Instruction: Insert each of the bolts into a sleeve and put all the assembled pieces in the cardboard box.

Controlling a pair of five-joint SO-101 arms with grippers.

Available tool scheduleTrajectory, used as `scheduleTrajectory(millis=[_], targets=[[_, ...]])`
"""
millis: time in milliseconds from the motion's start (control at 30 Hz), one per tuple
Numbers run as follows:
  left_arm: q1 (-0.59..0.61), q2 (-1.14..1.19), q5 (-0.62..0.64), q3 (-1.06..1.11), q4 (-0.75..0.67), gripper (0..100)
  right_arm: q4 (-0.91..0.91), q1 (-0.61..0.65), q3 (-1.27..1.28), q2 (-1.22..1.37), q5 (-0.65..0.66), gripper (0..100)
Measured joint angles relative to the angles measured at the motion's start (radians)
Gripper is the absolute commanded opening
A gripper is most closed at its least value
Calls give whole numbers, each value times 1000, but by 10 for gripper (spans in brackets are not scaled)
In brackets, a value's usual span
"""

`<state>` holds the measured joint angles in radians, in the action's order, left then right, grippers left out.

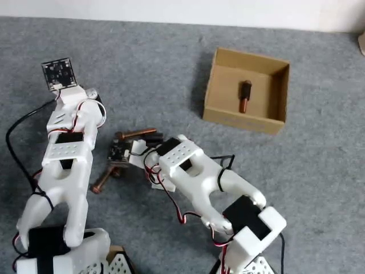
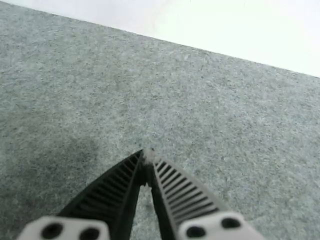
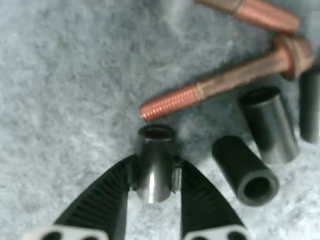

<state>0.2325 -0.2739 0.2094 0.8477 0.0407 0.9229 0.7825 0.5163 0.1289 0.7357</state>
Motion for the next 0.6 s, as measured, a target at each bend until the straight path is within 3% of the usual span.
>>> scheduleTrajectory(millis=[600], targets=[[0,0,0,0,0,7,14,-238,210,-647,-302,5]])
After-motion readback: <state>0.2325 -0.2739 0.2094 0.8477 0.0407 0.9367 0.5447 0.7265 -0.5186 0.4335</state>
